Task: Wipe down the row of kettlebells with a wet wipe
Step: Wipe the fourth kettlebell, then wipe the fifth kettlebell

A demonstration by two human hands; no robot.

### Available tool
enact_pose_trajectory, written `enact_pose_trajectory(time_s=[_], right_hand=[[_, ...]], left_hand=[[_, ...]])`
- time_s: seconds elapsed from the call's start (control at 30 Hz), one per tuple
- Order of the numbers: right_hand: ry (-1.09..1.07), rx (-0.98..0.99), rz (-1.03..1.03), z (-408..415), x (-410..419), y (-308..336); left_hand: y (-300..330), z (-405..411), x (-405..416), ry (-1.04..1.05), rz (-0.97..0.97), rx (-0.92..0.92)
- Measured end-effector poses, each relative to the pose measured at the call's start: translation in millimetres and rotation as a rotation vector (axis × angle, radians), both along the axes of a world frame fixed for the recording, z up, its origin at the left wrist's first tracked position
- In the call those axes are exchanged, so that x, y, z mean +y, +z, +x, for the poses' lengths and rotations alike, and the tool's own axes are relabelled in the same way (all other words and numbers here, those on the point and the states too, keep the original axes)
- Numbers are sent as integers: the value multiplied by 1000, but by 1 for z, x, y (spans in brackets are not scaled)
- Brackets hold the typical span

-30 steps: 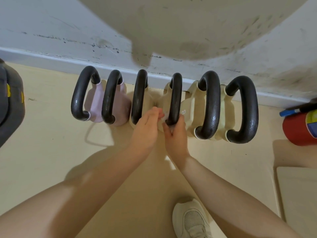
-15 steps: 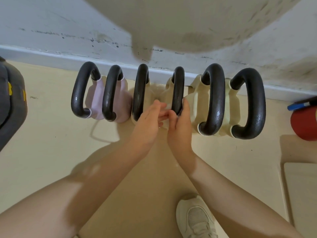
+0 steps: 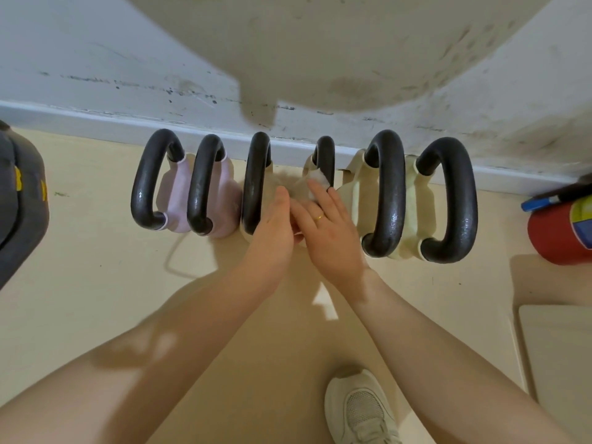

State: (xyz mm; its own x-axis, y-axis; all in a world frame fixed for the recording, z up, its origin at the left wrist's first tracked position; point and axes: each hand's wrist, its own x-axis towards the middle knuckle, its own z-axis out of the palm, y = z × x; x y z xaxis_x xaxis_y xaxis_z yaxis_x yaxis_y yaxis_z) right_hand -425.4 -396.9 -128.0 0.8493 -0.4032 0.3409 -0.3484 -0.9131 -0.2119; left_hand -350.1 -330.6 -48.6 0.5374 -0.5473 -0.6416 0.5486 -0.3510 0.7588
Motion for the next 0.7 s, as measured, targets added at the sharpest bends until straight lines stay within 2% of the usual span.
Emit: enact_pose_trajectory(time_s=[0.13, 0.2, 0.3, 0.37, 0.43, 0.5, 0.6, 0.7], right_hand=[[83, 90, -75, -11, 6, 2], [144, 133, 30, -11, 8, 14], [103, 94, 344, -13, 14, 48], [-4, -31, 540, -16, 17, 66], [-115, -176, 735, -21, 18, 77], [-253, -321, 1001, -24, 17, 86], [-456, -437, 1256, -33, 12, 99], [-405, -521, 1569, -46, 4, 114]], left_hand=[[6, -3, -1, 18, 70, 84], [3, -5, 3, -22, 108, 41], [7, -7, 13, -88, 101, -212], [9, -6, 20, -133, 54, -411], [13, -7, 27, -223, -18, -513], [17, -12, 30, -348, -115, -551], [22, -19, 25, -470, -128, -607], [22, -25, 16, -452, -107, -640]])
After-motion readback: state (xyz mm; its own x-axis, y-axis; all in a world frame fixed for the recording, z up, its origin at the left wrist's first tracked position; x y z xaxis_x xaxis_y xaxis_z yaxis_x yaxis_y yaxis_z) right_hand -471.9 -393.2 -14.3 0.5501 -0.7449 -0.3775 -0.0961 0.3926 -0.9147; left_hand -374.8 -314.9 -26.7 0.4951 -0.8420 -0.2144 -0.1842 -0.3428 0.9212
